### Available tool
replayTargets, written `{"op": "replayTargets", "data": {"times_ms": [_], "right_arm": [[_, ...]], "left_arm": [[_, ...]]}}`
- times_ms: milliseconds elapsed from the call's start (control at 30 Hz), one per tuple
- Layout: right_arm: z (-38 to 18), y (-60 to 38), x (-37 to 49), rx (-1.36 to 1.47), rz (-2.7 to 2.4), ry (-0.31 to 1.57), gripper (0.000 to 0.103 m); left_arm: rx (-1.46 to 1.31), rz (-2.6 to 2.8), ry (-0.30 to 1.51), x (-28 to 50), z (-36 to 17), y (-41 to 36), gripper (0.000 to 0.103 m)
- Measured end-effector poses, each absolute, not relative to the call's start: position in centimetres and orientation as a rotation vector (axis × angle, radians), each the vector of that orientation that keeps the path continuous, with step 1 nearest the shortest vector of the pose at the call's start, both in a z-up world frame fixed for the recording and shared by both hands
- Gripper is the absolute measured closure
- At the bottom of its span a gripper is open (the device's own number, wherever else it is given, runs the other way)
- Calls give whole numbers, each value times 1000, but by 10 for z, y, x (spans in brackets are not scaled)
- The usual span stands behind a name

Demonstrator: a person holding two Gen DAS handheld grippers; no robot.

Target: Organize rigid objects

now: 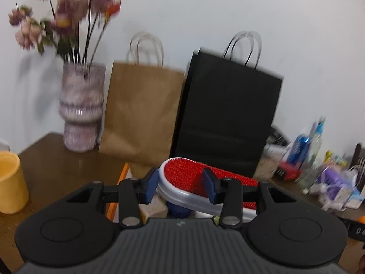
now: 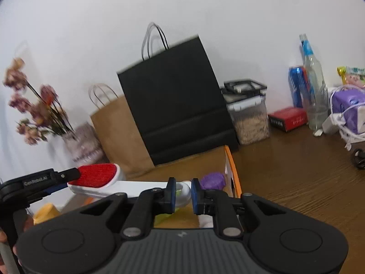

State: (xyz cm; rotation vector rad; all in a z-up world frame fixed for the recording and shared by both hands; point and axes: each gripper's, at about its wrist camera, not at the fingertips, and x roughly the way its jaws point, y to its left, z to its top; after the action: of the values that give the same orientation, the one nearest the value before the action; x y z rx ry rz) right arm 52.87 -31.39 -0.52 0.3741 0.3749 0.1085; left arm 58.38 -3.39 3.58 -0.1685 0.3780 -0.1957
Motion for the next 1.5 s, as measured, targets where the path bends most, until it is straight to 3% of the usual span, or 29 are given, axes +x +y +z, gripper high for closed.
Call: {"op": "replayTargets", "data": {"times_ms": [200,333,600,867,1100,1200,1233,1267,1300,1500], "right_arm": [[-26,-306,553,287,85,447,89],[-31,-297,550,222,101,435,87],[-33,-297,544,206,78,421,87],[-22,-291,542,201,96,416,87],[31,-279,524,110,158,399,86],[61,-276,505,78,164,366,63],[71,-274,496,57,162,340,41],[78,-270,487,36,156,305,14],[83,-267,477,11,152,264,3],[96,-256,424,-83,145,134,0]], "left_arm": [[-163,-203,472,613,-2,-33,58],[-97,-233,486,615,-16,-38,42],[-74,-230,498,611,-19,-41,39],[-64,-216,487,590,-1,-42,38],[-16,-181,435,550,49,-40,28],[-22,-157,358,519,74,-39,13],[-19,-143,327,509,80,-40,3],[-14,-127,283,496,86,-41,0],[-11,-117,242,483,91,-42,0],[38,-136,149,425,104,-52,0]]}}
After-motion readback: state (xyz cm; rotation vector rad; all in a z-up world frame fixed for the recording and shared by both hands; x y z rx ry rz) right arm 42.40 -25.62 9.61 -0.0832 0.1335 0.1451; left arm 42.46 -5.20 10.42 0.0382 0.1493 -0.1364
